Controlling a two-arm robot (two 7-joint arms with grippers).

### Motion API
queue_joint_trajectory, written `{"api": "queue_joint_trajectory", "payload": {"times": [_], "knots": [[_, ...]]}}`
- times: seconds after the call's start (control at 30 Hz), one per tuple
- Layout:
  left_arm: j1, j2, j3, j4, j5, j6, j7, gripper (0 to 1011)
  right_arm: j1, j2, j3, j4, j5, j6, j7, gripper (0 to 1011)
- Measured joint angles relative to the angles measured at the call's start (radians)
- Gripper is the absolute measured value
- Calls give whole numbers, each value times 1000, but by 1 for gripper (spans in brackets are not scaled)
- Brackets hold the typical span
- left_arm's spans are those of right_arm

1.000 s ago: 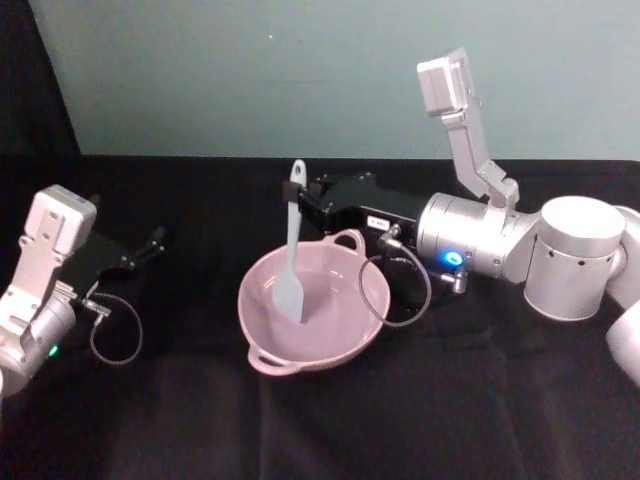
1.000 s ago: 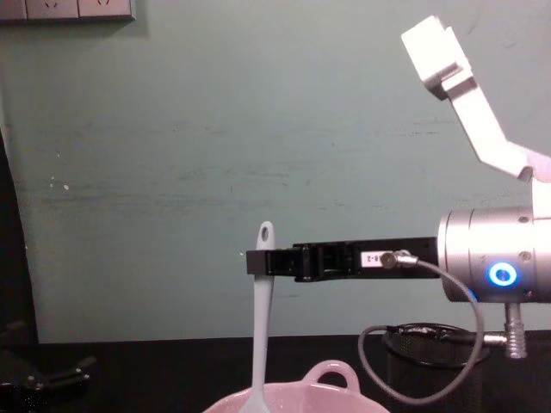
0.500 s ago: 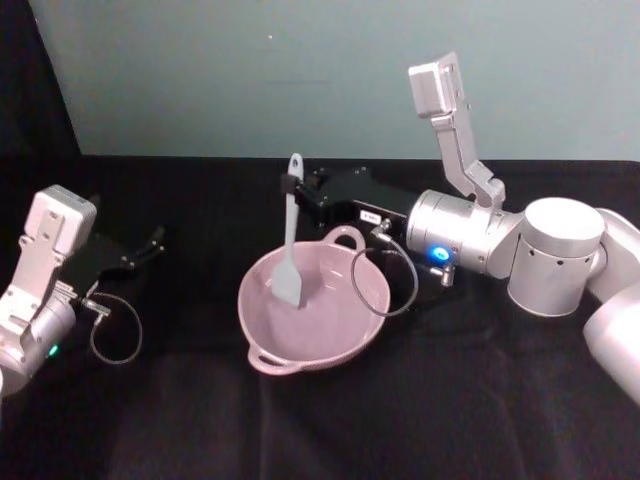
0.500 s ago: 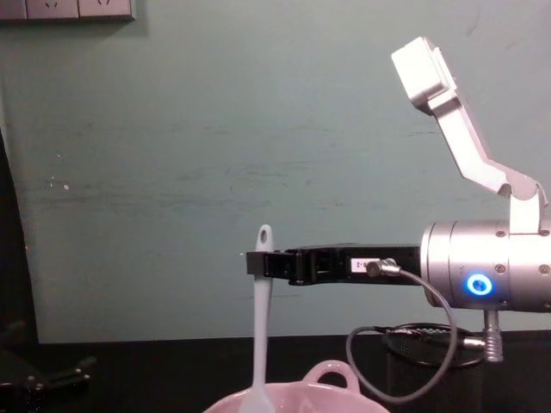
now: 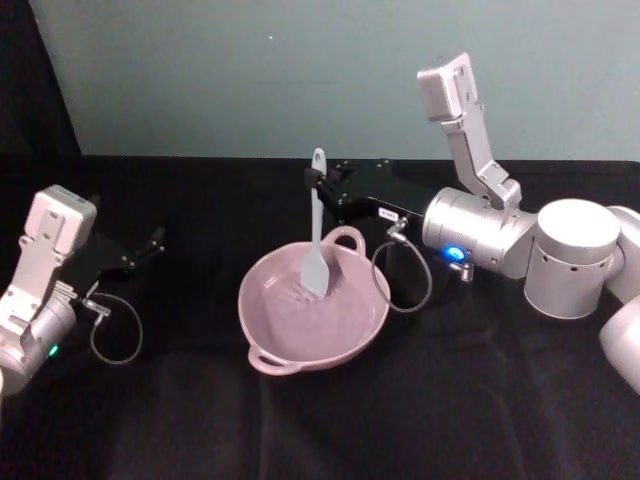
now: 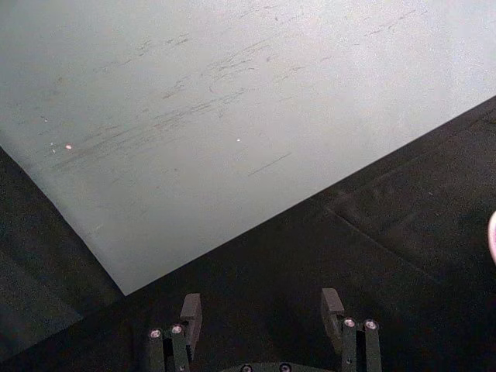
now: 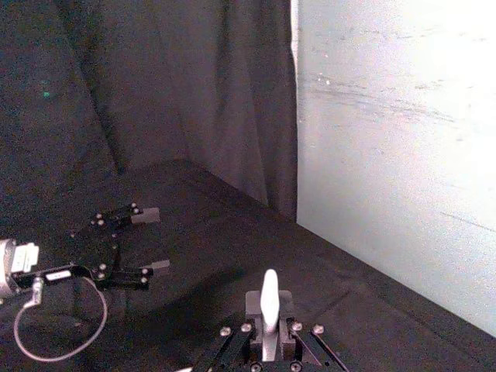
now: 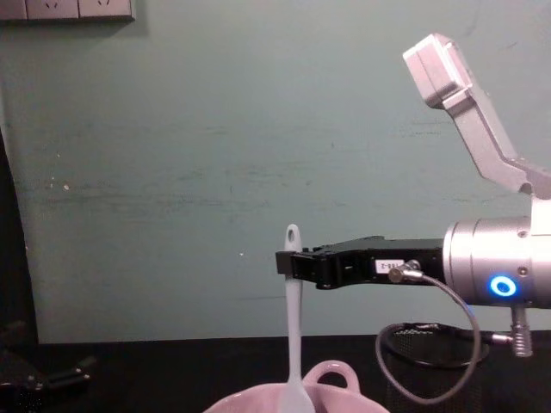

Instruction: Use the one hand to pick up the spoon and stir the clear water in the bowl.

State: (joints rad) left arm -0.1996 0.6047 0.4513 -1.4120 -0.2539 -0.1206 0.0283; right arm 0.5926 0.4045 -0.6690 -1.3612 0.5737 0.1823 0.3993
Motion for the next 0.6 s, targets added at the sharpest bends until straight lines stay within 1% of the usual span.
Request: {"api": "queue_joint_trajectory", "payload": {"times": [0.1,0.27,0.43,0.6], "knots": [[0,0,0,0,0,0,0,1011,-14,13,8,-24,-11,2,-4,119],[0,0,0,0,0,0,0,1011,-40,29,22,-63,-11,14,3,119],[0,0,0,0,0,0,0,1011,-73,43,38,-110,-1,30,26,119],[0,0,0,0,0,0,0,1011,-92,41,50,-126,19,49,60,119]]}}
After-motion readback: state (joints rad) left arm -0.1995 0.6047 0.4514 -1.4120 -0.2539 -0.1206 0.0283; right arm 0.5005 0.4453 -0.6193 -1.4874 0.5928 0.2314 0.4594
